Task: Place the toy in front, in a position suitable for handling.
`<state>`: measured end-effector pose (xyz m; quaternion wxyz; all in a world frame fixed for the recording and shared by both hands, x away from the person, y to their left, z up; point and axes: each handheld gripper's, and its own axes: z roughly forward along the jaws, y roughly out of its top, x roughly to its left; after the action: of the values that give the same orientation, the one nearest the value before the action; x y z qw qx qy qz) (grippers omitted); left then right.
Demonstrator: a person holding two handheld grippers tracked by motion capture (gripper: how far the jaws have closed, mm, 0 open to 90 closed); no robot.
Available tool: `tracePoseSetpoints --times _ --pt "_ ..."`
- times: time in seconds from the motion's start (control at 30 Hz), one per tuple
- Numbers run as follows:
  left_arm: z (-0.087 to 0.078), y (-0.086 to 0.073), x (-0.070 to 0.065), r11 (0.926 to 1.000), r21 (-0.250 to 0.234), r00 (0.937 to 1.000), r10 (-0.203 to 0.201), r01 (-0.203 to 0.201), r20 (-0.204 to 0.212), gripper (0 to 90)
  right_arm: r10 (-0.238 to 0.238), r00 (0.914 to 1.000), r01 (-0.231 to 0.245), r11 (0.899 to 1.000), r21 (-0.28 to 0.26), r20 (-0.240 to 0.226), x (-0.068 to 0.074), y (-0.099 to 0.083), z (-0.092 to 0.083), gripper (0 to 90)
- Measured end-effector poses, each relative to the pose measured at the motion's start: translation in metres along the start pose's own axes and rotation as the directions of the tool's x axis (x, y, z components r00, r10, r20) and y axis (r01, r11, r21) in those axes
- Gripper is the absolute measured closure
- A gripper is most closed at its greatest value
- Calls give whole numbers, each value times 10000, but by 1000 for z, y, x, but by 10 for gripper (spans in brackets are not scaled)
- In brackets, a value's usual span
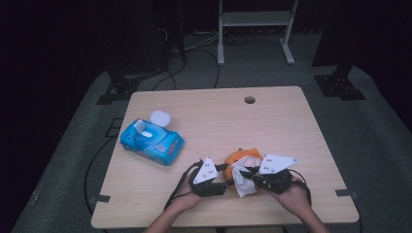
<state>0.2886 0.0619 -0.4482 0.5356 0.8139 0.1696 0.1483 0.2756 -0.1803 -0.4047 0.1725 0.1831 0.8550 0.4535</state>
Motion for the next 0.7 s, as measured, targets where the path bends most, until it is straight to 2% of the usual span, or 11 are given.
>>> tracePoseSetpoints --times 0.03,0.1,0.17,0.23,0.33,0.4,0.47,0.53,0.6,0.7 --pt "0 0 1 10000 -14 10000 -48 48 -28 477 60 10000 -60 10000 -10 27 -3 -1 -2 830" --pt "-1 -1 2 9999 7 9999 -122 122 -25 476 203 9991 -205 9998 37 375 -11 -4 -8 830" --pt "-1 -2 4 9999 26 9999 -167 167 -14 472 619 9954 -627 9980 85 726 -23 -11 -16 828" --pt "-1 -2 5 9997 -26 9997 -260 260 1 457 1309 9893 -1311 9914 -13 651 -35 -19 -22 824" --pt "0 -2 6 9982 -64 9982 -594 594 -80 380 1633 9854 -1637 9865 56 490 -40 -27 -24 825" --pt "1 -2 8 9952 -22 9952 -981 981 -19 305 1536 9875 -1545 9877 257 341 -38 -29 -23 826" --pt "1 -4 9 9920 -57 9919 -1261 1262 146 292 1423 9898 -1422 9890 395 1 -35 -29 -20 827" --pt "1 -4 8 9932 -9 9929 -1160 1161 267 335 1310 9912 -1294 9894 665 -204 -30 -28 -18 828" --pt "1 -3 6 9951 37 9948 -989 988 241 383 1136 9935 -1125 9910 719 -118 -27 -25 -18 828" --pt "1 -1 3 9970 -49 9966 -766 768 294 420 825 9966 -824 9964 205 -65 -21 -14 -21 830"
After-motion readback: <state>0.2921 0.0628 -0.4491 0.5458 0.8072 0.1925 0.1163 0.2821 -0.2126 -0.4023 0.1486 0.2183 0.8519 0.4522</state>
